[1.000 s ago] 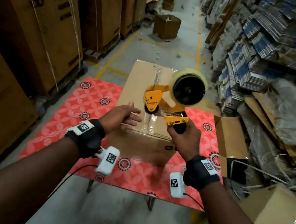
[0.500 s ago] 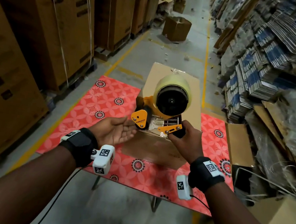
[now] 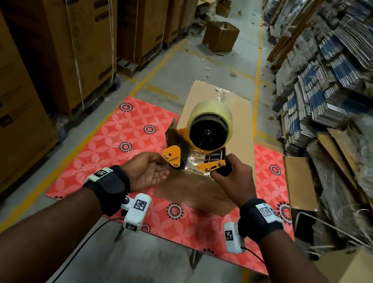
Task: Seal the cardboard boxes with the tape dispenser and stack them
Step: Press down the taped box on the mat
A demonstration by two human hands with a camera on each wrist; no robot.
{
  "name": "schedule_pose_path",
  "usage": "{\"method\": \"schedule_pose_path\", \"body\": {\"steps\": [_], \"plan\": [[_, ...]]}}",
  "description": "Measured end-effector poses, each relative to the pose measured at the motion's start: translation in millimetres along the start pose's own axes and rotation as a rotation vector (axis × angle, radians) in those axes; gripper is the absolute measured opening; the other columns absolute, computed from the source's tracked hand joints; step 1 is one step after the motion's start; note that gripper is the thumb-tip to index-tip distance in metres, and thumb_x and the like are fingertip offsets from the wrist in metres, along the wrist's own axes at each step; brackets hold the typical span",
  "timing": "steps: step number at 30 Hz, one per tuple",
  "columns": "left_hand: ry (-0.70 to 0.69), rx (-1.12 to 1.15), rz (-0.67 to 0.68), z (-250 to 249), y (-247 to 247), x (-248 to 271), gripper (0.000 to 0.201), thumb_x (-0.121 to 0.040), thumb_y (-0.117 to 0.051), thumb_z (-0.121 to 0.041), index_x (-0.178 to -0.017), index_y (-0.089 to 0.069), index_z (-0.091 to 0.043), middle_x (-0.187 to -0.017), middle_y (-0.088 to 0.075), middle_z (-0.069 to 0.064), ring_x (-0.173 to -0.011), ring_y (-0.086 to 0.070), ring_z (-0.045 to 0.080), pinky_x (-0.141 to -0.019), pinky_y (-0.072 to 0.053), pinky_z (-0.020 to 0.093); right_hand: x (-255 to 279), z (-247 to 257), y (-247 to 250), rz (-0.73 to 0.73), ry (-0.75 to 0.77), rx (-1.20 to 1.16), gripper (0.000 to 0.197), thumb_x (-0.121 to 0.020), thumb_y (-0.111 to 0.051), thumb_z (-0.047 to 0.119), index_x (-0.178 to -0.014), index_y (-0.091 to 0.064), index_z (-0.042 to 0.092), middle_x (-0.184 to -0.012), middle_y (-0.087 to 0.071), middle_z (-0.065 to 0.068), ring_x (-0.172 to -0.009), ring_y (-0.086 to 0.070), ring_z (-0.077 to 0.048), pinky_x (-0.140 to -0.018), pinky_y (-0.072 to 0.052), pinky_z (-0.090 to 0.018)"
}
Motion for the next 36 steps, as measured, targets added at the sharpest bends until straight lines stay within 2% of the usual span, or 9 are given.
{"method": "schedule_pose_path", "body": {"steps": [3,6,9,11,16,21,27,32,36], "plan": [[0.024,0.075,0.054,-3.0,2.6,1.0,0.024,-0.081,-0.040,-0.023,-0.088,-0.053,-0.004,-0.073,-0.057,0.012,-0.056,-0.059,0.017,-0.054,-0.054,0.024,-0.5,-3.3,-3.0,0.011,-0.005,0.003,0.032,-0.070,-0.078,0.018,-0.077,-0.049,0.029,-0.061,-0.052,0.010,-0.055,-0.046,-0.009,-0.052,-0.039,-0.029],[0.021,-0.012,-0.002,-0.6,5.4,-2.5,0.032,-0.095,-0.042,-0.030,-0.090,-0.062,-0.006,-0.068,-0.060,0.008,-0.052,-0.059,0.013,-0.051,-0.053,0.021,-0.3,-4.9,-4.7,0.009,-0.010,-0.012,0.031,-0.071,-0.078,0.018,-0.077,-0.049,0.026,-0.061,-0.053,0.008,-0.056,-0.046,-0.011,-0.053,-0.042,-0.033],[-0.057,-0.202,-0.128,1.7,4.4,-6.3,0.021,-0.099,-0.045,-0.012,-0.092,-0.063,-0.004,-0.056,-0.059,0.002,-0.043,-0.054,0.006,-0.046,-0.050,0.015,-1.7,-6.7,-5.8,0.020,-0.015,-0.009,0.027,-0.071,-0.077,0.021,-0.077,-0.051,0.022,-0.062,-0.056,0.005,-0.057,-0.049,-0.015,-0.054,-0.045,-0.037],[-0.140,-0.271,-0.191,-1.8,4.5,-9.6,0.018,-0.097,-0.047,-0.007,-0.090,-0.063,-0.002,-0.052,-0.059,0.002,-0.040,-0.053,0.005,-0.044,-0.048,0.015,-2.5,-6.6,-5.8,0.026,-0.012,0.002,0.030,-0.071,-0.077,0.022,-0.074,-0.048,0.028,-0.061,-0.053,0.008,-0.056,-0.048,-0.015,-0.053,-0.044,-0.037],[-0.248,-0.464,-0.336,-18.4,16.0,-14.5,0.020,-0.094,-0.046,-0.004,-0.088,-0.065,-0.001,-0.064,-0.062,0.010,-0.037,-0.051,0.007,-0.041,-0.044,0.017,-0.2,-5.2,-10.5,0.067,-0.023,0.064,0.039,-0.073,-0.077,0.025,-0.075,-0.039,0.035,-0.058,-0.046,0.014,-0.054,-0.043,-0.007,-0.051,-0.036,-0.029],[-0.293,-0.529,-0.351,-20.1,29.4,-15.0,0.025,-0.095,-0.045,0.002,-0.078,-0.063,-0.002,-0.050,-0.061,0.004,-0.036,-0.050,0.009,-0.040,-0.042,0.017,2.2,-3.3,-9.5,0.121,0.002,0.122,0.035,-0.071,-0.075,0.030,-0.078,-0.041,0.035,-0.060,-0.046,0.013,-0.059,-0.047,-0.018,-0.053,-0.039,-0.033],[-0.344,-0.540,-0.363,-26.1,54.3,-6.3,0.021,-0.098,-0.053,-0.011,-0.089,-0.065,0.004,-0.069,-0.064,0.012,-0.048,-0.048,0.011,-0.043,-0.041,0.015,3.9,-33.2,23.8,0.118,-0.002,0.240,0.034,-0.071,-0.076,0.029,-0.077,-0.042,0.031,-0.062,-0.052,0.006,-0.056,-0.051,-0.022,-0.049,-0.040,-0.033],[-0.343,-0.573,-0.367,-21.7,49.7,-22.8,0.022,-0.098,-0.053,-0.011,-0.084,-0.066,-0.001,-0.070,-0.065,0.013,-0.049,-0.049,0.012,-0.044,-0.043,0.017,3.3,-34.2,32.4,0.121,0.006,0.293,0.038,-0.071,-0.078,0.023,-0.078,-0.042,0.031,-0.062,-0.049,0.008,-0.056,-0.047,-0.022,-0.049,-0.040,-0.035],[-0.331,-0.611,-0.396,-13.9,54.4,-32.2,0.023,-0.098,-0.053,-0.013,-0.085,-0.067,-0.001,-0.068,-0.064,0.012,-0.047,-0.050,0.011,-0.044,-0.042,0.018,4.0,-34.3,29.2,0.176,0.020,0.370,0.037,-0.073,-0.077,0.025,-0.080,-0.041,0.032,-0.064,-0.047,0.008,-0.058,-0.046,-0.021,-0.050,-0.030,-0.030]]}}
Point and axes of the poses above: each hand's wrist, its own x-axis away from the middle knuckle, its own y-axis out of the back of the hand, z = x × y, the point moved 6 cm from there along -x, towards the middle knuckle
